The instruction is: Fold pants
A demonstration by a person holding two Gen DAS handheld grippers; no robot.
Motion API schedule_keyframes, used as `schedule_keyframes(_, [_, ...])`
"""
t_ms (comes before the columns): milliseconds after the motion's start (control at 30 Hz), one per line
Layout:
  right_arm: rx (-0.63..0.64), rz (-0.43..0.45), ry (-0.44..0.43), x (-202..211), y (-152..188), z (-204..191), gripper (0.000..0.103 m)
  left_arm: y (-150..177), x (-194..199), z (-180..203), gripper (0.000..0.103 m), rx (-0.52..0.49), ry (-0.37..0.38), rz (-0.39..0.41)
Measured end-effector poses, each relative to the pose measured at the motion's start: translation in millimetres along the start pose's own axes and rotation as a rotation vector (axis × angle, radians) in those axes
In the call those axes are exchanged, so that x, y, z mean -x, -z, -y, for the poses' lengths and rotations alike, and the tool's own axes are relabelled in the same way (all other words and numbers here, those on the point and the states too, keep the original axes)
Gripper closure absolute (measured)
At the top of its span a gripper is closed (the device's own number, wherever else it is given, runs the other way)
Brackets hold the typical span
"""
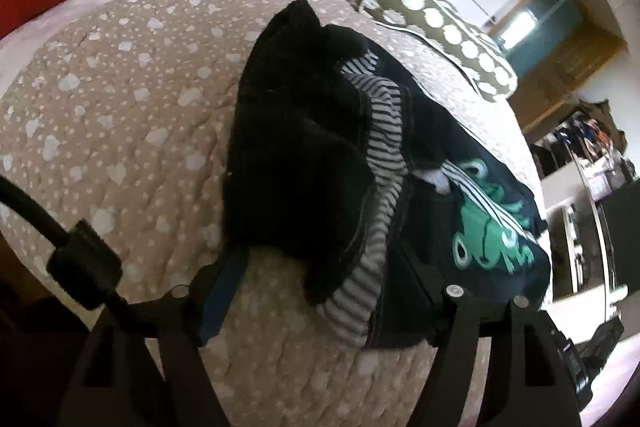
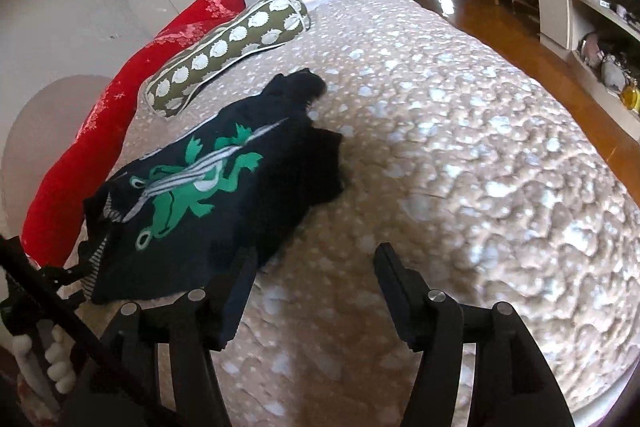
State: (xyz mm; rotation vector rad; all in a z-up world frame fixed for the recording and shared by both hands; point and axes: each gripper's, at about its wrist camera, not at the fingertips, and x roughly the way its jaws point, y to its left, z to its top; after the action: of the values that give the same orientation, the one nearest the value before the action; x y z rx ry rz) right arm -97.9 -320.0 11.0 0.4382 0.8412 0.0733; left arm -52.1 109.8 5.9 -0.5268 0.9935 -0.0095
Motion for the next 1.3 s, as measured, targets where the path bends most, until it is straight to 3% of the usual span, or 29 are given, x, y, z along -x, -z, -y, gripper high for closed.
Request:
schedule_keyframes(33, [-0.004,0.004,-0.002,-4,-3,-2,0.039,-2,-2,1,0.071,0.010,-0.001,0.001])
schedule_keyframes(67, [-0.009,0.008,0.002,-7,-5,-4,0.039,-5,-5,2,0.090,0.012,0.009,-0.021])
schedule_keyframes(133, [-0.019,0.013,-0.015,-15,-10,-8,0.039,-9,-6,0,0.091,0.037,0.026,-0.042])
schedule_keyframes(167, [-0.024,0.006,-0.034,-19,-13,-11,0.052,-10,-3,-1,0.092,0.042,0.026,-0.040])
schedule_keyframes(200, [-0.027,-0.004,-0.057,-23,-15,-12,0.081,-10,2,-2,0.092,0.048,0.028,-0.035])
schedule_keyframes(233, [-0.032,-0.030,-0.087,-28,-17,-14,0.092,-11,6,-4,0.092,0.054,0.030,-0.032])
schedule_keyframes(367, [-0.053,-0.033,-0.130,-22,-15,-14,0.097,-9,28,-11,0.092,0.053,0.001,-0.007])
schedule_keyframes(533, [-0.072,-0.040,-0.105,-12,-2,-2,0.098,0,22,-21,0.085,0.051,-0.066,-0.064])
schedule_keyframes(667, [-0.061,-0.011,-0.097,-4,3,-2,0.094,6,27,-32,0.082,0.075,0.006,-0.060])
schedule_keyframes(733, [-0.086,0.016,-0.131,2,-1,-1,0.073,8,37,-35,0.076,0.080,0.017,-0.037])
schedule_keyframes(767, [-0.104,0.032,-0.145,4,-3,0,0.052,8,46,-37,0.073,0.076,0.012,-0.007])
schedule_keyframes(800, [-0.115,0.051,-0.150,6,-6,-1,0.044,9,51,-38,0.072,0.073,0.004,0.011])
schedule_keyframes(967, [-0.096,0.058,-0.076,-18,-19,-13,0.048,9,80,-43,0.067,0.071,-0.028,0.099])
schedule_keyframes(1000, [-0.088,0.029,-0.073,-27,-20,-14,0.078,8,83,-44,0.067,0.067,-0.030,0.105])
schedule_keyframes(1033, [-0.080,0.003,-0.064,-33,-21,-15,0.091,6,86,-42,0.065,0.056,-0.034,0.113])
schedule_keyframes(1167, [-0.108,-0.004,-0.063,-31,-23,-2,0.089,2,93,-30,0.054,-0.031,-0.074,0.160])
schedule_keyframes(1267, [-0.120,0.005,-0.032,-20,-22,11,0.076,1,90,-20,0.053,-0.095,-0.104,0.173])
schedule_keyframes(1300, [-0.116,0.017,-0.014,-13,-22,13,0.076,1,89,-16,0.052,-0.112,-0.106,0.171])
